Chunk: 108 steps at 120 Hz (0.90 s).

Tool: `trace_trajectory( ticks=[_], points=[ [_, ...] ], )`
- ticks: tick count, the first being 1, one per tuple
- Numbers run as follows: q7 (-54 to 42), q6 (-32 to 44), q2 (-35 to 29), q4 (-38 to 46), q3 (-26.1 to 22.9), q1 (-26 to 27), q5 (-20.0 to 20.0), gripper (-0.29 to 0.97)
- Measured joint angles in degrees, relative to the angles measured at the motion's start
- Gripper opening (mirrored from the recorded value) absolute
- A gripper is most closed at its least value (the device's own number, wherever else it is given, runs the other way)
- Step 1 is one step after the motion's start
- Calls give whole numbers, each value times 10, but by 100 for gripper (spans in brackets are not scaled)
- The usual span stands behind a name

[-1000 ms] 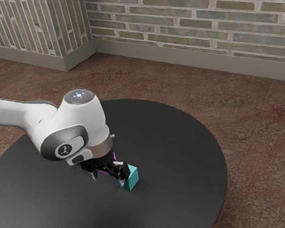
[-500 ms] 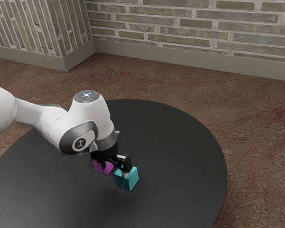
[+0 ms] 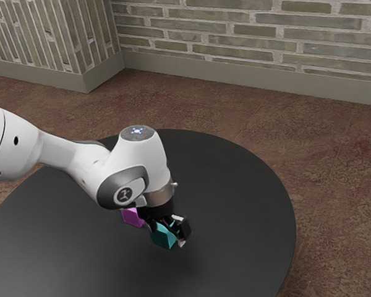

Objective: Pick up the blue block with one arm, and put the blue block on the pink block with one arm

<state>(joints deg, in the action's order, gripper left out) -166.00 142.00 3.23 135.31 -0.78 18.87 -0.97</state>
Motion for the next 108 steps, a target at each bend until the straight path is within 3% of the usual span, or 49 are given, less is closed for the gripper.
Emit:
trace_trajectory(
  ticks=[26,53,108],
  points=[
    [0,1,23,-22,0,-13,-1,68],
    [0,22,-6,-18,8,-6,-7,68],
    [0,-3,17,-20,17,-11,17,68]
  ],
)
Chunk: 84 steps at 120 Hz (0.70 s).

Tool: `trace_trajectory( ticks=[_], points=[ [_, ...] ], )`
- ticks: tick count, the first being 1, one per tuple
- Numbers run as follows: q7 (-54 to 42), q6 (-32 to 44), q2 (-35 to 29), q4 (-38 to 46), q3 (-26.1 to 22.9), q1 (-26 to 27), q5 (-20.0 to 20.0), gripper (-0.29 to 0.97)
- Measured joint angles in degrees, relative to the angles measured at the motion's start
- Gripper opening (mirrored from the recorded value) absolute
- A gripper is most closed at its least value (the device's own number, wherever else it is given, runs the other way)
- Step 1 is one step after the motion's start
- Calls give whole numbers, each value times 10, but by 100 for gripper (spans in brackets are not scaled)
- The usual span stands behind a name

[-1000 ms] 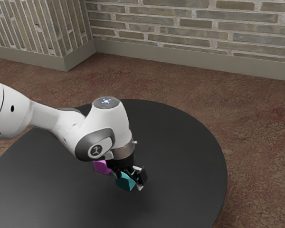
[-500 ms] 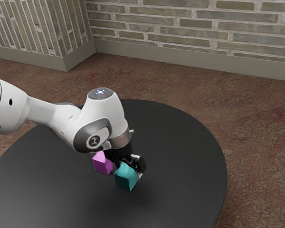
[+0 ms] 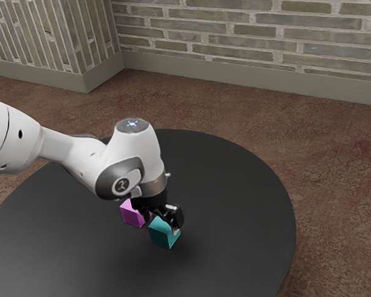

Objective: Pick up the blue block with one arm, and put the blue block on the pink block with one arm

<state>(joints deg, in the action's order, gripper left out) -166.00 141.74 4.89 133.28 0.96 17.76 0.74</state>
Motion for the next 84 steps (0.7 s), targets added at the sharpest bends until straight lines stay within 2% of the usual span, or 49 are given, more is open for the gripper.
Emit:
trace_trajectory(
  ticks=[40,84],
  points=[
    [0,-6,34,-30,13,-4,1,68],
    [0,-3,39,-31,12,-3,2,68]
  ],
)
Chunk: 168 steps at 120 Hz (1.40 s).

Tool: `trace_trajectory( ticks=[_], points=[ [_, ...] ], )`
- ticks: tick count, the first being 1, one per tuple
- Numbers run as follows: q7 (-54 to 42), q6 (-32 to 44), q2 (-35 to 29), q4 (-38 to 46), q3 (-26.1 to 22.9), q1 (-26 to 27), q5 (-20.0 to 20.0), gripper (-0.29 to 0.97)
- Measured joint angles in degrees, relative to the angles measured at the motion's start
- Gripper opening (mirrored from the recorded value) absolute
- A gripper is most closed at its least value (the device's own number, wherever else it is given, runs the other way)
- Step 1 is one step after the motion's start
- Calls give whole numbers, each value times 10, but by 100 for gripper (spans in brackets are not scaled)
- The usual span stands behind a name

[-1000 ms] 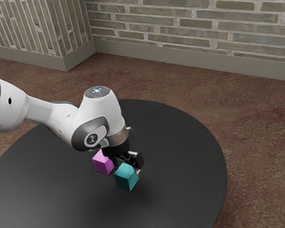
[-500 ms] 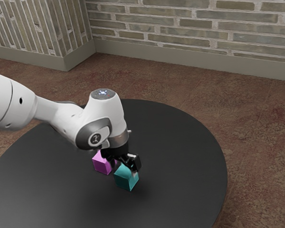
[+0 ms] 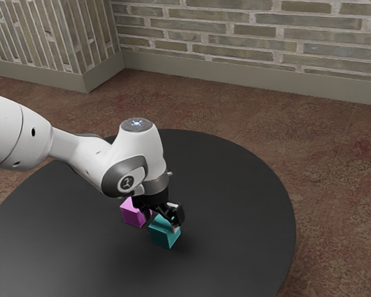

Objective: Pick up the blue block with one arm, and put the blue block on the pink block with one arm

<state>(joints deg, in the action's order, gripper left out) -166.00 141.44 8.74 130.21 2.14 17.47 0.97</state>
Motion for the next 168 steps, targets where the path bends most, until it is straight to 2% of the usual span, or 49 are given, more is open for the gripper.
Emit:
trace_trajectory(
  ticks=[80,168],
  points=[
    [0,0,34,-17,1,-2,8,68],
    [0,3,39,-17,2,-3,8,68]
  ],
)
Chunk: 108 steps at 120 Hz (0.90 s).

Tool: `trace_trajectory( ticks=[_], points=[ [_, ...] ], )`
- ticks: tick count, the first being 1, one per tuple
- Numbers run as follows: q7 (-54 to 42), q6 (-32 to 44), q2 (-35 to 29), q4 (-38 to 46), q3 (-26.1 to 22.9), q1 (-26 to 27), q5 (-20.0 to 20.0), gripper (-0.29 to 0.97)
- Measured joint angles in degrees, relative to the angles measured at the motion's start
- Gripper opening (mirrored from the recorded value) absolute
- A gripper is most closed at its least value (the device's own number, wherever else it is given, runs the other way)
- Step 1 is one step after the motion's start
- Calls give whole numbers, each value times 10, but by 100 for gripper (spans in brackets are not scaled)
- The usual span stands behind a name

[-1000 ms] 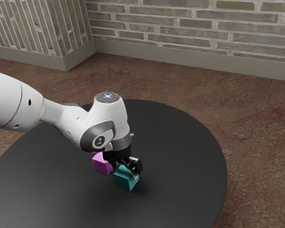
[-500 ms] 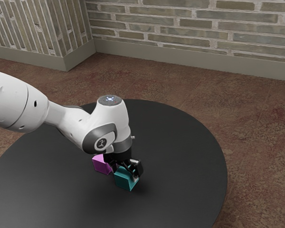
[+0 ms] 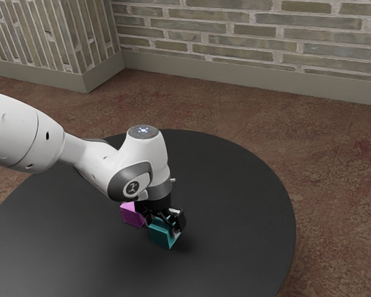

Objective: Pick up the blue block with one arm, and put the blue block on the pink block with one arm

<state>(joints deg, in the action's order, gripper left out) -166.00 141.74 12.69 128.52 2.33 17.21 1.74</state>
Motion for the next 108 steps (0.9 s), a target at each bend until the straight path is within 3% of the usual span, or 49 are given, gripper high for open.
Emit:
trace_trajectory(
  ticks=[108],
  points=[
    [0,11,4,0,0,-2,0,68]
  ],
)
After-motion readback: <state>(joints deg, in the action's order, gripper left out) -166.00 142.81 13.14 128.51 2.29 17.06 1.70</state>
